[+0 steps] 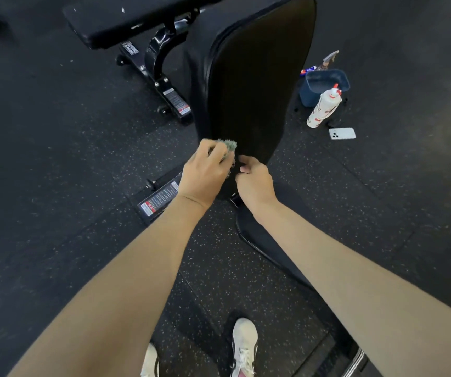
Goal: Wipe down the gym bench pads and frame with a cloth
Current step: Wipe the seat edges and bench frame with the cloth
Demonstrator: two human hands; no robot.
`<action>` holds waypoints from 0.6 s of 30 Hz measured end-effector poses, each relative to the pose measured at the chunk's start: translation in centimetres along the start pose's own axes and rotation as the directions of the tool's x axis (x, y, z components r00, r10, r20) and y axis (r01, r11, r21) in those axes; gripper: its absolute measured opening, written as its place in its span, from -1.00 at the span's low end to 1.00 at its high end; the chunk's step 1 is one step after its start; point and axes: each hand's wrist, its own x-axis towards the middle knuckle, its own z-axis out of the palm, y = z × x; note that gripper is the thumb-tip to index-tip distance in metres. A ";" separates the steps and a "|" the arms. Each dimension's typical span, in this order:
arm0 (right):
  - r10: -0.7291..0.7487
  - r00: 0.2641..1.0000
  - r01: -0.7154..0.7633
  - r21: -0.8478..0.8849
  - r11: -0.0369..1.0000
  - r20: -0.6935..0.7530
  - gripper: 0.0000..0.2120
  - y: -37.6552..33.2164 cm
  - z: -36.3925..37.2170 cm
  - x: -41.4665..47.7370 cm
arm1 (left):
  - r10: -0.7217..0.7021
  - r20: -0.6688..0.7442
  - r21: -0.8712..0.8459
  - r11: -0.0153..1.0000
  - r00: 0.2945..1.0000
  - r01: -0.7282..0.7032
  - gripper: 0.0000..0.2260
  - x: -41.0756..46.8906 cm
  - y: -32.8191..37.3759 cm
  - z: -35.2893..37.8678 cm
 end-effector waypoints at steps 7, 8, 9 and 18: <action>0.040 0.996 -0.044 0.041 0.998 0.078 -0.42 3.0 1.0 1.5 | 0.094 -0.035 0.089 0.992 0.995 -0.091 -0.86 -1.9 0.0 2.3; 0.034 0.995 -0.040 0.064 0.997 0.090 -0.40 2.9 1.3 1.8 | 0.101 -0.035 0.090 0.991 0.994 -0.097 -0.87 -2.1 -0.1 2.5; 0.028 0.994 -0.038 0.096 0.995 0.103 -0.37 2.8 1.5 2.1 | 0.092 -0.036 0.078 0.993 0.995 -0.089 -0.89 -2.4 -0.1 2.8; 0.017 0.990 -0.034 0.125 0.992 0.136 -0.33 3.5 1.1 3.1 | 0.005 0.456 -0.060 0.998 0.890 0.025 -0.75 -5.6 0.6 4.0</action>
